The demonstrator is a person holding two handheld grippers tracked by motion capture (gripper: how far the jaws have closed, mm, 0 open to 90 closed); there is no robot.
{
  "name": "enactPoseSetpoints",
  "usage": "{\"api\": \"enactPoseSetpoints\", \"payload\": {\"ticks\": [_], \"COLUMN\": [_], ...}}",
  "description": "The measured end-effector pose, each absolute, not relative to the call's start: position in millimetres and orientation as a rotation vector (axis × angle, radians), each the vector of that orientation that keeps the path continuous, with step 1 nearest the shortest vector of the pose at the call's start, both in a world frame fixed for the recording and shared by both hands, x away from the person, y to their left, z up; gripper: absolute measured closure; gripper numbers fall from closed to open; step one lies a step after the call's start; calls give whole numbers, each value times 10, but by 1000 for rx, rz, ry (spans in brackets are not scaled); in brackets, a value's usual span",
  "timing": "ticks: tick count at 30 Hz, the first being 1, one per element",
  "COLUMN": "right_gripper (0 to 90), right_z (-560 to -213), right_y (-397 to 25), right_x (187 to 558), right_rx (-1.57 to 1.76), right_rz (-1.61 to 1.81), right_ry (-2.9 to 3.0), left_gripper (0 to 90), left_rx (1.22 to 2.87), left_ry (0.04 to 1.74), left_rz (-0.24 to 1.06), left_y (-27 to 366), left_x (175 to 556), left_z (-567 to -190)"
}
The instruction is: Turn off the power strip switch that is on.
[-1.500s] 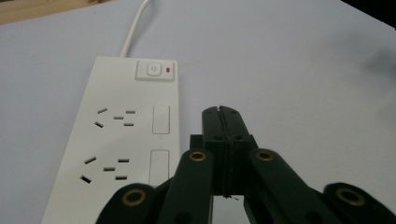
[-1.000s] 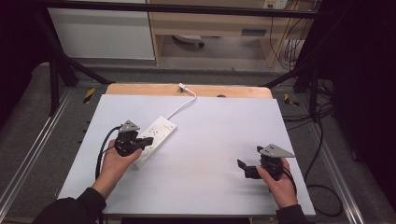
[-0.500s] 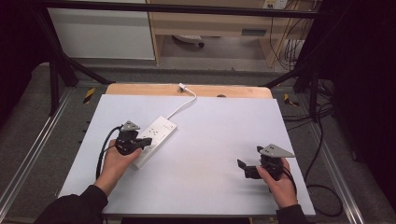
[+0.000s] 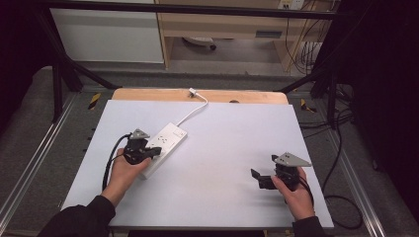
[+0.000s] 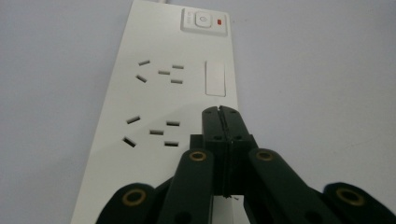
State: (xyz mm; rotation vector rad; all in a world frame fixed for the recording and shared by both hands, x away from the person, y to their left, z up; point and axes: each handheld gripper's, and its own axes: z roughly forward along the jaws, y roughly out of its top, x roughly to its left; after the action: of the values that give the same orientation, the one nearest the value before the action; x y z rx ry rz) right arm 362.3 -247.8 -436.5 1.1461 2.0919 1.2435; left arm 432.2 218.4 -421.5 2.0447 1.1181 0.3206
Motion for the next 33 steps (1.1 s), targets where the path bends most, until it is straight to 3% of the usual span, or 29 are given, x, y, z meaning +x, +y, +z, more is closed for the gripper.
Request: {"api": "enactPoseSetpoints", "payload": {"ticks": [33], "right_gripper": [28], "right_z": [-4370], "right_y": [-2471], "right_x": [3624], "right_rx": [1135], "right_rz": [1235], "right_ry": [2105], "left_gripper": [900], "left_rx": [2051], "left_ry": [1103], "left_rz": [321], "left_y": [2158], "left_x": [4314], "left_z": [-4271]}}
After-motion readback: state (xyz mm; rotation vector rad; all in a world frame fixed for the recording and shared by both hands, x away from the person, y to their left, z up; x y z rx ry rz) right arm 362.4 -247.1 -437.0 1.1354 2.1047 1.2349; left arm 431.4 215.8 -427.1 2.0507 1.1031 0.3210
